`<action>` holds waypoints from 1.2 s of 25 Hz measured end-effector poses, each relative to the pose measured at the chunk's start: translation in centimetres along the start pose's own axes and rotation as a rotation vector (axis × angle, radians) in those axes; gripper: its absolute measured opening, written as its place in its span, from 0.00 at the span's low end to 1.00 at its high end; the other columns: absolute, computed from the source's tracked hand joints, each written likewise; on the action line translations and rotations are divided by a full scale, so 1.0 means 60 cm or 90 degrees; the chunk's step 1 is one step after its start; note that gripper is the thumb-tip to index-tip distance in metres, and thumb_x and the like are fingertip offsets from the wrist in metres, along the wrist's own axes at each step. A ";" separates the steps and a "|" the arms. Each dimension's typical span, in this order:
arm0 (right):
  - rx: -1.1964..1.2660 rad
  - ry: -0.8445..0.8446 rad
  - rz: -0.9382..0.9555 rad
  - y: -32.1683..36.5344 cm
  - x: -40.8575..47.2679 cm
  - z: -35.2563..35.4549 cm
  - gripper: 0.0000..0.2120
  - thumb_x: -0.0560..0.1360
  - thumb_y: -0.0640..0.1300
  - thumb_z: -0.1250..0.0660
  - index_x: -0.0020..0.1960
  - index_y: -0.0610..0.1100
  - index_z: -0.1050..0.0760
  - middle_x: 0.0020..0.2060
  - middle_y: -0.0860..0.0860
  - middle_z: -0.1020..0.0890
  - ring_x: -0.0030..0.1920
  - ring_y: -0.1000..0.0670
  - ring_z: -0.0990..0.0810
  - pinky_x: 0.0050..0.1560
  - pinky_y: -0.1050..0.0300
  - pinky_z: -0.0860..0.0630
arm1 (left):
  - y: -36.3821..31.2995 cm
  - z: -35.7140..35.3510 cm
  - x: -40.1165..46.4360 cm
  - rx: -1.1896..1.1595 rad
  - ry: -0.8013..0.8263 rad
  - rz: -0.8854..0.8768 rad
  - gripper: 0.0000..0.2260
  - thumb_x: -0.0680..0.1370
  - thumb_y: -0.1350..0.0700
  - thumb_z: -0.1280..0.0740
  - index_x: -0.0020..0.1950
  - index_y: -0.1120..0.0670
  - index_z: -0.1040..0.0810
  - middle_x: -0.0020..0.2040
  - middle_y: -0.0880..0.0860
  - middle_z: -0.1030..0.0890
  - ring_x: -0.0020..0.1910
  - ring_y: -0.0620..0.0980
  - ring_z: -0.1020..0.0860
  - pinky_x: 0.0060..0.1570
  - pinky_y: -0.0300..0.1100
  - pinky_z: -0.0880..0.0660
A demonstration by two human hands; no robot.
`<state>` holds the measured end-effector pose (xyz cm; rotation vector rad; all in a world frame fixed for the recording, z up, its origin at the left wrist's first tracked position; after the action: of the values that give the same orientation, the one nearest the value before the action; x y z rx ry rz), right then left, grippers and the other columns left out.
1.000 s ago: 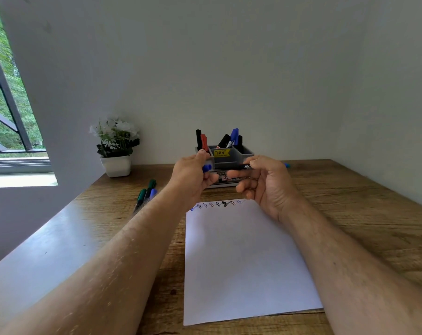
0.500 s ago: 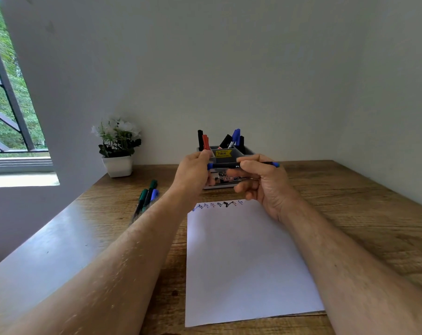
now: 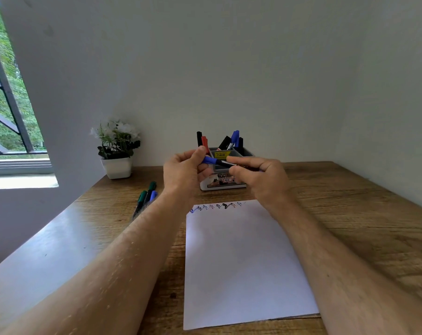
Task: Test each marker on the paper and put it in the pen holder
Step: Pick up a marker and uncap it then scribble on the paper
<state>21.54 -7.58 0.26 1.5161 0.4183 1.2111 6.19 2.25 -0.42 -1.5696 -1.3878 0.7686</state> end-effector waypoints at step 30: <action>-0.392 -0.049 0.106 -0.004 0.003 0.010 0.20 0.80 0.59 0.39 0.55 0.46 0.16 0.37 0.57 0.21 0.35 0.63 0.25 0.32 0.71 0.36 | -0.093 -0.008 -0.035 0.140 -0.069 -0.456 0.21 0.73 0.69 0.27 0.56 0.47 0.25 0.50 0.49 0.17 0.46 0.46 0.16 0.48 0.42 0.18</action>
<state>22.20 -7.67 0.18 1.0677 -0.1356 1.2565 3.82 0.01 4.61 -0.7749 -1.7251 0.5365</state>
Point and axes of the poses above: each hand's wrist, its own x-axis towards the middle knuckle, its own z-axis out of the back of the hand, y = z × x, the point moved 6 cm from there along x, towards the middle knuckle
